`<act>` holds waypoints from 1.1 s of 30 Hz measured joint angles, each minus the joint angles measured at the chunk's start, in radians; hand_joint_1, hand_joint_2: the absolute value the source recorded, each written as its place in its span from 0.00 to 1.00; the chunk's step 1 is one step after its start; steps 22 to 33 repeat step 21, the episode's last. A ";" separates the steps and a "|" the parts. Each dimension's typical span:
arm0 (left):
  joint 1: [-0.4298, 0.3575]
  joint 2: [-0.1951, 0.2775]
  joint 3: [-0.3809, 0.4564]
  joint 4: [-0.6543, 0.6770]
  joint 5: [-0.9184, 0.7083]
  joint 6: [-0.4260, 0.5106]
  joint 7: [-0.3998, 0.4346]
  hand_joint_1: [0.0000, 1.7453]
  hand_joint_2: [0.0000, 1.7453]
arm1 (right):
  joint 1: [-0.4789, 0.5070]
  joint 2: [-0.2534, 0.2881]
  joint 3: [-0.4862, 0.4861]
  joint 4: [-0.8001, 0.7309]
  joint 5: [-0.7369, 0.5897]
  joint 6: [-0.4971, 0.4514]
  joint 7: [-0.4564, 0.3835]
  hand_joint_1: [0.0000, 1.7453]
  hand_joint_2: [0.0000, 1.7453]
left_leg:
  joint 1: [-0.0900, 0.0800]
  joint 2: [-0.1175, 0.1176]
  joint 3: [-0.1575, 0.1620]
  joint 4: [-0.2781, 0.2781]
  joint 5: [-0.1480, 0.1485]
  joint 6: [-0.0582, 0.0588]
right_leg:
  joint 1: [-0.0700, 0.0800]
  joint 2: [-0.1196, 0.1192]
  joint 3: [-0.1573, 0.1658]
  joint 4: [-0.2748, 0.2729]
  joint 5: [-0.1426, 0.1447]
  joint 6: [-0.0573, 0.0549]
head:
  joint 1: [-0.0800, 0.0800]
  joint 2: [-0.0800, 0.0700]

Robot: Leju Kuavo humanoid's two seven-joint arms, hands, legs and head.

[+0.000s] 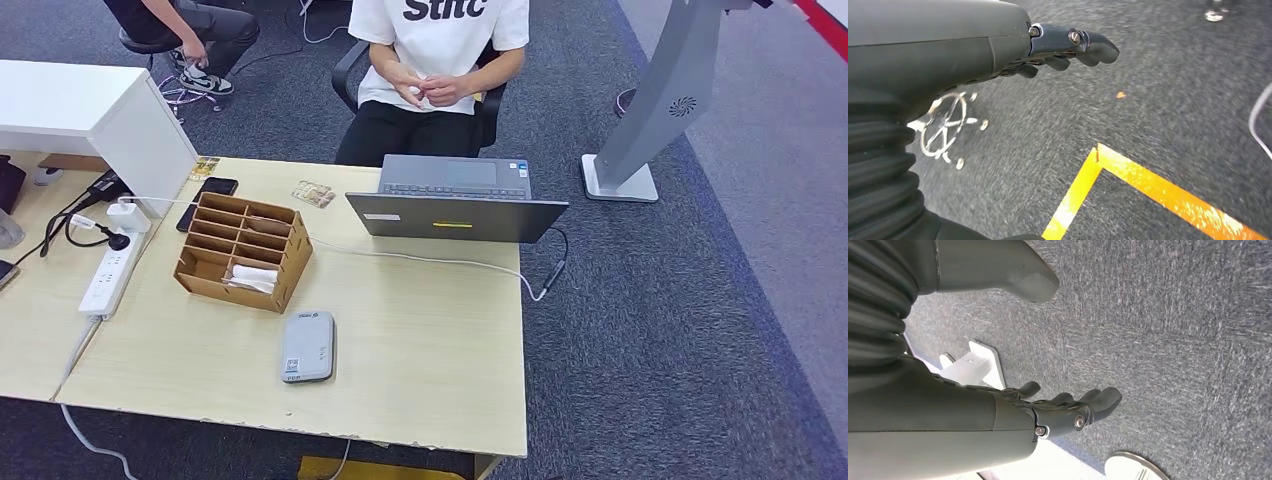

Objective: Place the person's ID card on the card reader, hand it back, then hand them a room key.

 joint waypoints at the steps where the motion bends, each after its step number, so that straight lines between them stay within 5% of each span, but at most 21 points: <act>1: 0.001 -0.001 -0.006 0.001 -0.005 0.000 0.005 0.00 1.00 | 0.000 0.000 0.001 0.000 0.002 0.000 0.000 0.00 1.00 | 0.000 0.000 0.000 0.000 0.000 0.000 | 0.000 0.000 0.000 0.000 0.000 0.000 | 0.000 0.000; 7: 0.003 -0.003 -0.020 0.006 -0.011 -0.009 0.035 0.00 1.00 | 0.001 0.001 0.013 0.000 0.018 0.001 0.011 0.00 1.00 | 0.000 0.000 0.000 0.000 0.000 0.000 | 0.000 0.000 0.000 0.000 0.000 0.000 | 0.000 0.000; 9: 0.004 -0.004 -0.023 0.006 -0.012 -0.009 0.036 0.00 1.00 | 0.001 0.001 0.017 0.000 0.018 0.001 0.013 0.00 0.50 | 0.000 0.000 0.000 0.000 0.000 0.000 | 0.000 0.000 0.000 0.000 0.000 0.000 | 0.000 0.000; 11: 0.004 -0.004 -0.025 0.006 -0.012 -0.009 0.036 0.00 1.00 | 0.001 0.001 0.020 0.000 0.019 0.001 0.014 0.00 0.50 | 0.000 0.000 0.000 0.000 0.000 0.000 | 0.000 0.000 0.000 0.000 0.000 0.000 | 0.000 0.000; 13: 0.004 -0.005 -0.025 0.006 -0.011 -0.009 0.036 0.00 1.00 | 0.002 0.001 0.022 0.000 0.021 0.000 0.017 0.00 1.00 | 0.000 0.000 0.000 0.000 0.000 0.000 | 0.000 0.000 0.000 0.000 0.000 0.000 | 0.000 0.000; 21: 0.026 0.008 -0.105 0.006 0.066 -0.044 0.037 0.00 1.00 | 0.023 -0.004 0.103 -0.009 -0.063 0.041 0.015 0.00 1.00 | 0.000 0.000 0.000 0.000 0.000 0.000 | 0.000 0.000 0.000 0.000 0.000 0.000 | 0.000 0.000; 33: 0.026 0.008 -0.105 0.006 0.066 -0.044 0.037 0.00 1.00 | 0.023 -0.004 0.103 -0.009 -0.063 0.041 0.015 0.00 1.00 | 0.000 0.000 0.000 0.000 0.000 0.000 | 0.000 0.000 0.000 0.000 0.000 0.000 | 0.000 0.000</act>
